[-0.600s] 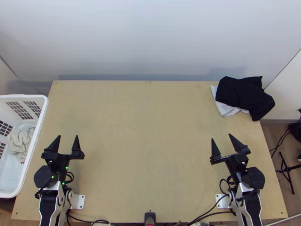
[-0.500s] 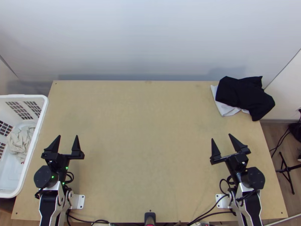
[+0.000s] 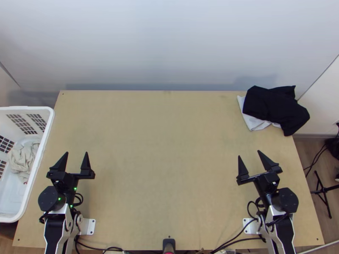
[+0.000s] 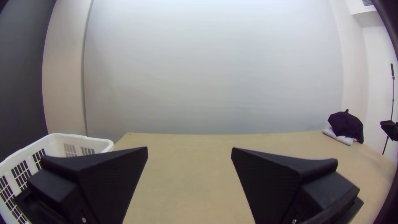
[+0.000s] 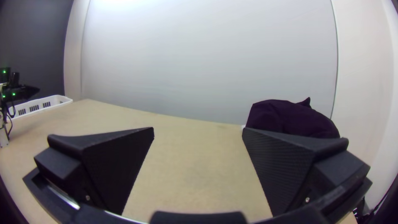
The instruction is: Fold the t-shirt
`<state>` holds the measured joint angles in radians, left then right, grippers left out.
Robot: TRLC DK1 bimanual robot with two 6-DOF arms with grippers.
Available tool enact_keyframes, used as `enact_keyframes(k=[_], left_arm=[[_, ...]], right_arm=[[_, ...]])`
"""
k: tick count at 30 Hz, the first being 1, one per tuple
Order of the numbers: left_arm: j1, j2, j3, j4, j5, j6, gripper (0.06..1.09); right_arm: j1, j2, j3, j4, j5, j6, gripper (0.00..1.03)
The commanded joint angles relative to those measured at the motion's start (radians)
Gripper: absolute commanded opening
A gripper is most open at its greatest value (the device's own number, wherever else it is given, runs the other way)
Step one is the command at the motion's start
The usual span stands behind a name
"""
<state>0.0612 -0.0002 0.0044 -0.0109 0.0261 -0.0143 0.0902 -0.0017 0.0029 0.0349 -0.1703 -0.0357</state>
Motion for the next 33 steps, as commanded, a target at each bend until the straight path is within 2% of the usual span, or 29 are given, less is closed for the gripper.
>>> enact_keyframes(k=[1,6,9,11,12,14,15,16,17,19,25,29,33], left_arm=[[-0.008,0.0,0.0,0.0,0.0,-0.001,1.04],[-0.009,0.0,0.0,0.0,0.0,-0.001,1.04],[-0.009,0.0,0.0,0.0,0.0,-0.053,1.04],[-0.006,-0.001,0.0,-0.001,-0.003,-0.042,1.04],[0.003,-0.001,0.0,0.0,-0.008,0.01,1.04],[0.015,-0.001,0.009,0.006,-0.006,0.068,1.04],[0.012,0.005,0.014,0.017,-0.005,0.066,1.04],[0.003,0.005,0.026,-0.009,-0.006,0.048,1.04],[-0.003,0.005,0.048,-0.043,-0.005,0.034,1.04],[-0.004,0.025,0.1,-0.084,-0.005,0.028,1.04],[0.006,0.327,0.384,-0.184,0.0,0.034,1.04],[0.005,0.451,0.577,-0.276,-0.006,0.03,1.04],[0.019,0.577,0.744,-0.293,-0.012,0.03,1.04]], right_arm=[[0.0,0.0,0.0,0.0,0.0,0.0,0.99],[0.002,0.0,0.0,0.0,0.002,0.0,0.99],[0.002,-0.001,0.0,0.003,0.006,0.013,0.99],[0.003,-0.003,0.0,-0.004,0.092,0.022,0.99],[-0.001,-0.003,0.0,-0.01,0.138,0.022,0.99],[-0.021,-0.003,-0.001,0.017,0.163,0.031,0.99],[-0.023,-0.003,-0.001,0.072,0.186,0.059,0.99],[-0.018,-0.001,0.0,0.138,0.249,0.065,0.99],[-0.01,-0.001,0.003,0.192,0.29,0.059,1.0],[-0.007,0.0,0.04,0.209,0.338,0.022,1.0],[0.02,0.112,0.238,0.148,0.338,-0.105,0.99],[0.026,0.315,0.46,0.085,0.336,-0.122,0.99],[0.045,0.526,0.666,0.031,0.334,-0.112,0.99]])
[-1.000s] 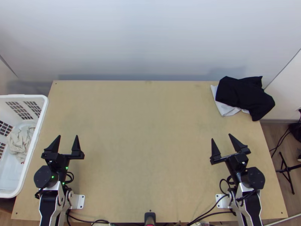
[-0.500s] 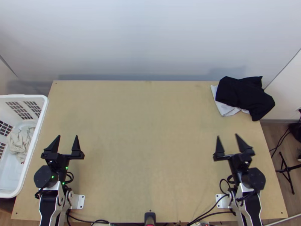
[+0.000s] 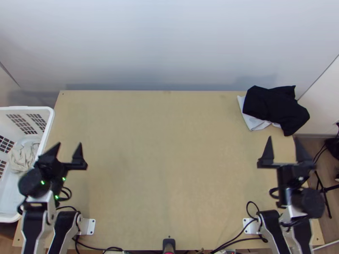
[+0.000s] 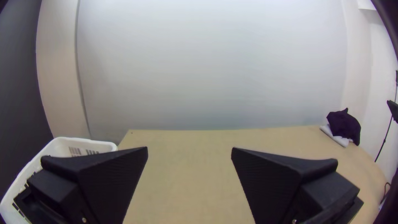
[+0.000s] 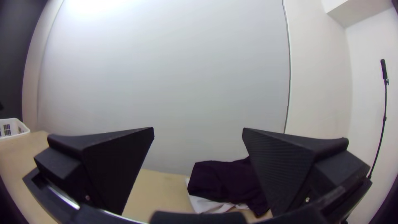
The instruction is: Fold the t-shirt
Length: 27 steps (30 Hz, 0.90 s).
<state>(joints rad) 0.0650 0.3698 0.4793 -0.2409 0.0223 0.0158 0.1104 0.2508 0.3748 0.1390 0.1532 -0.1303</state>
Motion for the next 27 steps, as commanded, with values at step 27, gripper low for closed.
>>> enact_keyframes(k=[27], left_arm=[[0.314,1.077,1.024,-0.336,-0.009,-0.054,1.04]], right_arm=[[0.29,1.233,1.155,-0.612,-0.374,0.212,0.99]])
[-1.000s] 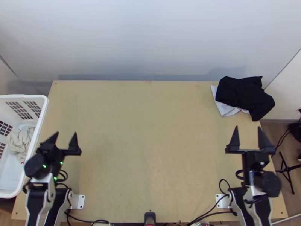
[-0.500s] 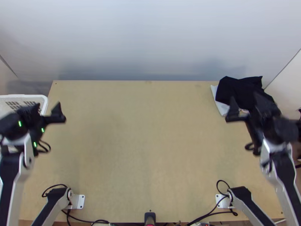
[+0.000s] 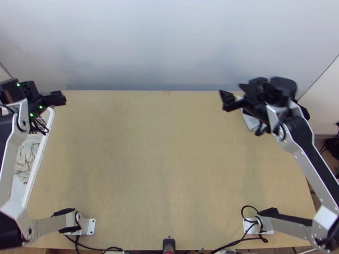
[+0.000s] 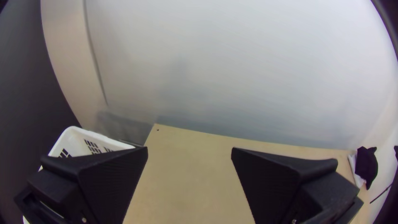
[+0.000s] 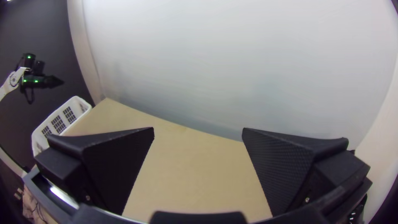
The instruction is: Fold the t-shirt
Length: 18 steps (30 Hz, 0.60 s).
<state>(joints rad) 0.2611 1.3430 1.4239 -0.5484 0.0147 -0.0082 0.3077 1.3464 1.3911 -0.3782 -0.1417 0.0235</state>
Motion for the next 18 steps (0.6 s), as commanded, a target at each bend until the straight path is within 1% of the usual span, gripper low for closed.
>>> enact_keyframes(k=[1,6,9,11,12,13,16,18], left_arm=[[0.15,0.117,0.079,-0.027,-0.001,-0.029,1.04],[0.3,0.174,0.075,0.001,-0.001,0.028,1.04],[0.368,0.22,0.056,0.013,-0.007,0.085,1.04],[0.374,0.246,0.035,0.015,-0.121,0.145,1.04],[0.375,0.251,0.01,0.027,-0.156,0.175,1.04],[0.382,0.252,-0.011,0.045,-0.167,0.198,1.04],[0.429,0.274,-0.04,0.079,-0.165,0.22,1.04],[0.468,0.314,-0.042,0.09,-0.165,0.215,1.04]], right_arm=[[0.105,0.146,0.148,-0.107,-0.091,0.062,0.99],[0.169,0.192,0.229,-0.154,-0.164,0.13,0.99],[0.223,0.215,0.275,-0.169,-0.17,0.131,0.99],[0.261,0.232,0.302,-0.197,-0.176,0.13,0.99],[0.278,0.238,0.315,-0.215,-0.187,0.13,0.99],[0.294,0.243,0.324,-0.226,-0.193,0.13,0.99],[0.34,0.255,0.348,-0.243,-0.196,0.131,0.99],[0.361,0.261,0.367,-0.255,-0.197,0.131,0.99]])
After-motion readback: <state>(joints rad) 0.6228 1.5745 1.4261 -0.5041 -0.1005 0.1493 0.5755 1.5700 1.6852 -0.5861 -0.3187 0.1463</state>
